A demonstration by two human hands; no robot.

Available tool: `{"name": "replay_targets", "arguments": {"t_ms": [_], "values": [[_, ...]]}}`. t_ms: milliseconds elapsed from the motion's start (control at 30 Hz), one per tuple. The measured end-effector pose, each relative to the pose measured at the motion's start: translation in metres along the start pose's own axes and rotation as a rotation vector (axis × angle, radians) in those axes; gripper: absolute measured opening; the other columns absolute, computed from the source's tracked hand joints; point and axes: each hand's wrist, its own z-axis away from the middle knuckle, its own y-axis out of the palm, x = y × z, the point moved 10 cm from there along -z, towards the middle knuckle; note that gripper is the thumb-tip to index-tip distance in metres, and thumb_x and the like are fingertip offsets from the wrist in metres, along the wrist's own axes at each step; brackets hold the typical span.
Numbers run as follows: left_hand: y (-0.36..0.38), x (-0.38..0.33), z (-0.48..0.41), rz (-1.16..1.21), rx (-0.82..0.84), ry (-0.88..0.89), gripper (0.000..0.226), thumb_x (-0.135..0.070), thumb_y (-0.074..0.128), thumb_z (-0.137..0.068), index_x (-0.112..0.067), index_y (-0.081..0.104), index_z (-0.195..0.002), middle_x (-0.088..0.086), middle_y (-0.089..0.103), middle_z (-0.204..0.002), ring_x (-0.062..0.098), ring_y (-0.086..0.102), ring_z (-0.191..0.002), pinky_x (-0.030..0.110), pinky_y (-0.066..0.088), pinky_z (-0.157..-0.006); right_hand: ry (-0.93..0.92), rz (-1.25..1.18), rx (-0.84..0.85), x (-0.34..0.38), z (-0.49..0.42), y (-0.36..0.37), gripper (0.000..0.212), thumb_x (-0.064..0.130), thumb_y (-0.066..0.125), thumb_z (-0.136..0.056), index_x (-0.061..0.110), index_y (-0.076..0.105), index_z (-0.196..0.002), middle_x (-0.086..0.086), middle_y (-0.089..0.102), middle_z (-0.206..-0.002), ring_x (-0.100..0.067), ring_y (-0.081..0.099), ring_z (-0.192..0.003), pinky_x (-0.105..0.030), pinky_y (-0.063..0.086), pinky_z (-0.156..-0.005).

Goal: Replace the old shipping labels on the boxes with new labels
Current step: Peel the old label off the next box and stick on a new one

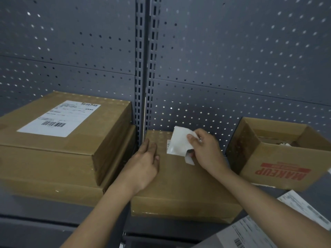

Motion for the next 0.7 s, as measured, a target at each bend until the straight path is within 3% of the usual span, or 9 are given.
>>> {"name": "replay_targets", "arguments": {"t_ms": [100, 200, 300, 433, 533, 633, 700], "values": [[0.000, 0.000, 0.001, 0.001, -0.006, 0.001, 0.056, -0.036, 0.033, -0.107, -0.021, 0.018, -0.158, -0.001, -0.002, -0.166, 0.023, 0.015, -0.151, 0.031, 0.015, -0.119, 0.050, -0.054, -0.007, -0.006, 0.000, 0.000, 0.027, 0.049, 0.045, -0.092, 0.028, 0.045, -0.075, -0.002, 0.059, -0.065, -0.018, 0.065, -0.055, -0.052, 0.052, -0.060], [-0.001, 0.000, 0.000, -0.001, -0.020, 0.005, 0.055, -0.035, 0.033, -0.106, -0.021, 0.019, -0.158, -0.001, -0.002, -0.166, 0.022, 0.015, -0.151, 0.029, 0.016, -0.118, 0.061, -0.086, -0.029, -0.007, 0.001, -0.001, 0.025, 0.041, 0.045, -0.097, 0.033, 0.044, -0.074, 0.007, 0.061, -0.069, -0.016, 0.066, -0.053, -0.052, 0.054, -0.058], [-0.001, 0.000, 0.000, 0.003, -0.027, 0.007, 0.056, -0.036, 0.034, -0.106, -0.021, 0.020, -0.158, -0.001, -0.001, -0.166, 0.022, 0.016, -0.151, 0.029, 0.017, -0.118, 0.098, -0.189, -0.082, -0.011, 0.001, -0.005, 0.021, 0.033, 0.046, -0.101, 0.031, 0.048, -0.079, 0.001, 0.061, -0.072, -0.019, 0.067, -0.052, -0.053, 0.056, -0.054], [-0.001, 0.000, -0.001, 0.001, -0.031, 0.004, 0.057, -0.036, 0.034, -0.106, -0.022, 0.018, -0.158, 0.000, 0.000, -0.166, 0.021, 0.017, -0.150, 0.028, 0.017, -0.117, 0.125, -0.317, -0.126, -0.013, 0.002, -0.006, 0.020, 0.025, 0.046, -0.103, 0.043, 0.056, -0.100, -0.002, 0.061, -0.095, -0.023, 0.069, -0.054, -0.054, 0.058, -0.057], [-0.001, -0.001, 0.000, 0.002, -0.038, 0.007, 0.056, -0.036, 0.035, -0.105, -0.022, 0.020, -0.158, 0.000, 0.000, -0.166, 0.021, 0.017, -0.150, 0.027, 0.018, -0.117, 0.118, -0.350, -0.155, -0.012, 0.004, -0.009, 0.025, 0.022, 0.044, -0.104, 0.034, 0.059, -0.121, 0.009, 0.062, -0.099, -0.023, 0.069, -0.053, -0.050, 0.059, -0.062], [-0.002, -0.002, 0.002, 0.003, -0.037, 0.013, 0.055, -0.035, 0.034, -0.106, -0.021, 0.020, -0.158, 0.001, 0.000, -0.166, 0.021, 0.018, -0.150, 0.027, 0.019, -0.116, 0.105, -0.290, -0.123, -0.014, 0.000, -0.008, 0.025, 0.020, 0.043, -0.104, 0.030, 0.065, -0.106, 0.009, 0.065, -0.088, -0.018, 0.070, -0.062, -0.050, 0.059, -0.070], [-0.002, -0.002, 0.002, -0.008, -0.035, 0.013, 0.055, -0.035, 0.033, -0.106, -0.020, 0.020, -0.157, 0.002, 0.000, -0.166, 0.021, 0.019, -0.150, 0.027, 0.020, -0.116, 0.141, -0.326, -0.070, -0.019, -0.003, -0.004, 0.027, 0.017, 0.043, -0.103, 0.027, 0.067, -0.099, 0.003, 0.068, -0.095, -0.018, 0.070, -0.080, -0.046, 0.060, -0.073]]}}
